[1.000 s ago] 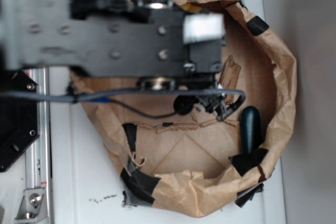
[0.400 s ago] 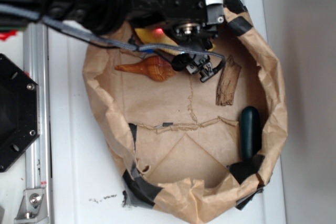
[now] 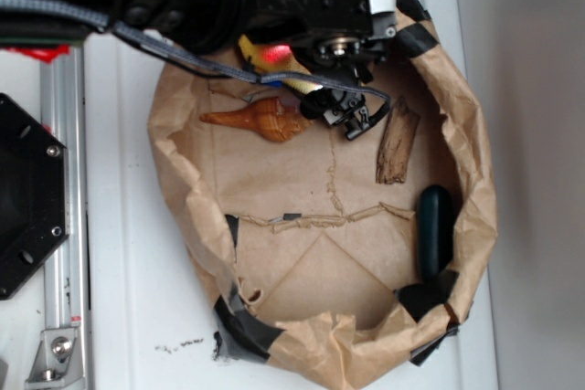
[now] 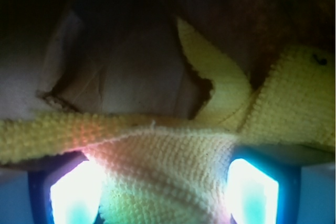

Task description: Grab the yellow cloth.

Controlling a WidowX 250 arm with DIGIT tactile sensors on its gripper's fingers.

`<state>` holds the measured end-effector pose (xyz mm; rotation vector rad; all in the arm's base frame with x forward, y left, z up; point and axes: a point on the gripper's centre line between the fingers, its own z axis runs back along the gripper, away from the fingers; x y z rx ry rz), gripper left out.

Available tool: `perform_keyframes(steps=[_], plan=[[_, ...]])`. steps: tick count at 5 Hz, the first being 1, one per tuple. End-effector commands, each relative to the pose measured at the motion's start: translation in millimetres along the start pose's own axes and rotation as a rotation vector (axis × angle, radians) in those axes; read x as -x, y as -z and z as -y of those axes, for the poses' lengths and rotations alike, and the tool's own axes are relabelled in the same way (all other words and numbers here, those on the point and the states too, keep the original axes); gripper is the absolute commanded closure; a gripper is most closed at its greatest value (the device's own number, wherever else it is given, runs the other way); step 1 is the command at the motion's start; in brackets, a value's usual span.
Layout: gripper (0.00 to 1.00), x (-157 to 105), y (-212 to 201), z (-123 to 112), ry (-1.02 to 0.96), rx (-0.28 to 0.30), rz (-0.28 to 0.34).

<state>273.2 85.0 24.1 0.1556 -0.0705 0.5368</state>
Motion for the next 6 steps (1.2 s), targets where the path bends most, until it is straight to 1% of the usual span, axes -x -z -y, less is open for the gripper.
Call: perform_keyframes(steps=[1,2,3,4,5,6], plan=[[1.00,-10,-6,-10,-0.005,0.020,0.036],[1.00,-10,-8,-11,0.001,0.027,0.035],[1.00,-11,-16,-13,0.004,0.056,0.039],[1.00,-12,-33,-13,0.034,0.122,0.052],[1.00,-12,-70,2,0.102,0.215,0.074],[1.00,-4,-124,34,0.229,0.289,0.142]])
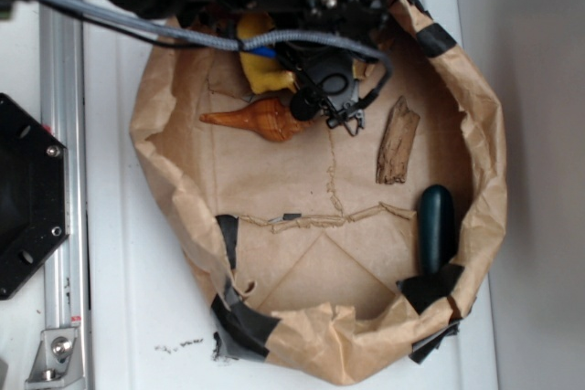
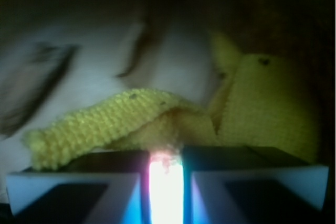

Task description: Grab the yellow cloth.

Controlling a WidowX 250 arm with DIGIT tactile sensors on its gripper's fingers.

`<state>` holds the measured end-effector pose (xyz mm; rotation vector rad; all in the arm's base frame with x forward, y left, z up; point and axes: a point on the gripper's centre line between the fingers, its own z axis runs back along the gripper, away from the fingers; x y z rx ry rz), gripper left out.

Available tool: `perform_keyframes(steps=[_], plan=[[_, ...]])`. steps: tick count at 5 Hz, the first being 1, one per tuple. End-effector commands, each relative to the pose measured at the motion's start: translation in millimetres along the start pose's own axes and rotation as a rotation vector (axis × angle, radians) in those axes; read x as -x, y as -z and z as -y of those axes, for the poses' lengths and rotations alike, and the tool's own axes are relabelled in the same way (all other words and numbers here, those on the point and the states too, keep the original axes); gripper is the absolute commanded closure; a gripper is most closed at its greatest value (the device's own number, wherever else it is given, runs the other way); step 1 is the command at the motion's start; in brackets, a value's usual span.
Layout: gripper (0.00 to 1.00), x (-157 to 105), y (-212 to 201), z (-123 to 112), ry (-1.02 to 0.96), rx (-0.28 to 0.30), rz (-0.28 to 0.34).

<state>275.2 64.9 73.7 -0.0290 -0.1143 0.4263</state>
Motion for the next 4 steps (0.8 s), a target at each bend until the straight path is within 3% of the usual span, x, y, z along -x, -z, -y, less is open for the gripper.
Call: perform_keyframes(steps=[1,2,3,4], plan=[[1.00,-1,-92,69,0.248,0.140,0.147],[1.00,16,-104,96,0.437,0.139,0.113],[1.00,25,-105,89,0.470,0.117,0.081],[1.00,28,-108,73,0.422,0.056,0.114]])
